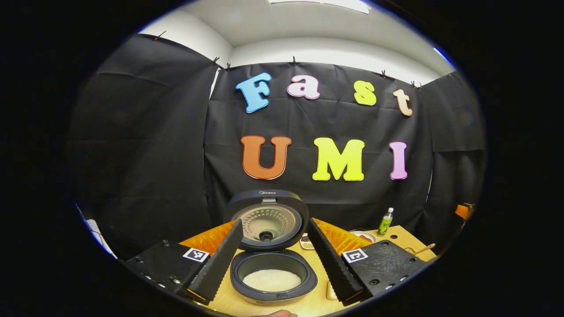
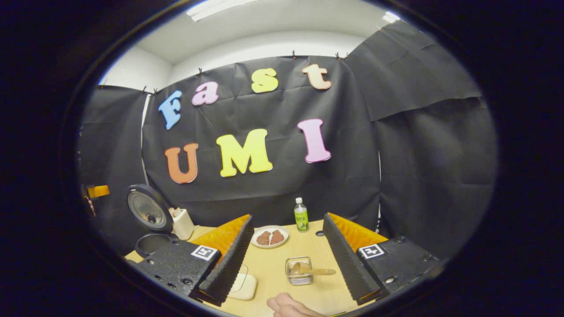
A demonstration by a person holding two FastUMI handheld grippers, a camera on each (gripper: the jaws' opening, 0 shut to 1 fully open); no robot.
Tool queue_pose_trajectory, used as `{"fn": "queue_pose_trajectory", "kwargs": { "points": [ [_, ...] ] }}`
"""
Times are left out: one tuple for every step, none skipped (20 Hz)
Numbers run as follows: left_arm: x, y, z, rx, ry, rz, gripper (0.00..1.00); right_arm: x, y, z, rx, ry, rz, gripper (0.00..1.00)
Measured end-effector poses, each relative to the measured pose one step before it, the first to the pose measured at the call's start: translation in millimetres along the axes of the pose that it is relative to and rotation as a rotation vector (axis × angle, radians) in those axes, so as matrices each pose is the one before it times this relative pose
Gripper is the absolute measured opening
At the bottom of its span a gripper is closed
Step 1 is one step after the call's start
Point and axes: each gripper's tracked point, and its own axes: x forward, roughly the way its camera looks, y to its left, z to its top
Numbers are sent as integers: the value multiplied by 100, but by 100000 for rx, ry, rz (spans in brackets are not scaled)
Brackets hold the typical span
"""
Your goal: Close the left gripper, press the button to open the rice cooker; take a wooden spoon from the chopstick holder with the right hand, scoop a spoonful of rice and pour it into the rice cooker, then put the wooden spoon back into the chopstick holder.
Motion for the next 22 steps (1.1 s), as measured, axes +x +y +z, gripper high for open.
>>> {"fn": "queue_pose_trajectory", "kwargs": {
  "points": [
    [1278, 55, 533, -24, -184, 69, 94, -419, -287, 280, -547, -1764, -434, 100],
    [1401, 206, 511, -644, -205, 770, 94, -470, -22, 273, -1253, -1588, -201, 92],
    [1524, 113, 252, -1655, 702, 650, 94, -334, -28, 43, -1458, -1003, -163, 92],
    [1417, -201, 230, -2422, 503, -444, 94, -351, 121, 103, -1444, -1514, 317, 92],
    [1185, -404, 298, -1916, -579, -908, 95, -374, 330, 501, -752, -2229, 1394, 92],
    [1464, -214, 532, -1012, -2012, -1122, 94, -91, -13, 286, -44, -1908, -13, 92],
    [1692, 54, 219, 481, -1598, -432, 94, 220, -372, -197, 623, -738, -989, 92],
    [1484, 677, -126, 1670, -271, 2230, 94, -77, 102, -362, 394, -267, 270, 100],
    [1285, 837, -276, 1539, -266, 2863, 94, -174, 534, -296, 25, -378, 1747, 92],
    [917, 264, -116, 34, -728, 490, 94, -176, 626, 6, -881, -1316, 2496, 92],
    [790, -279, 121, -142, -1148, -1295, 94, -100, 485, -63, -1676, -1296, 2232, 92],
    [636, 128, 75, -36, -1340, -116, 94, -43, 370, -87, -1978, -799, 1512, 92],
    [845, 738, 212, 264, -2073, 1427, 94, 15, 230, -189, -1688, -562, 1175, 100],
    [685, 628, 316, 614, -1826, 2279, 95, 72, 230, -214, -1273, -375, 961, 92],
    [675, 554, -1, 385, -1704, 1297, 94, -17, 203, -226, -732, -62, 327, 100],
    [735, 55, 62, -234, -1896, -272, 94, 0, 64, -258, -116, 321, 120, 100],
    [638, 31, -373, -36, -463, 236, 94, 51, 1, -102, 43, 103, 269, 100],
    [602, 46, -628, 1, 1349, 219, 94, 56, -55, -187, 288, 285, -48, 100],
    [415, -301, -1096, 169, 2783, -988, 94, -24, -106, -149, 398, 150, -158, 100],
    [221, -452, -1143, 391, 3433, -986, 94, 100, -54, -195, 272, 138, 22, 100],
    [204, 381, 405, 3627, -1786, 2633, 94, 135, 10, -221, 61, 116, 379, 100],
    [232, 356, -200, 3583, 995, 2020, 96, 38, 72, -164, -235, 288, 392, 100]
  ]
}}
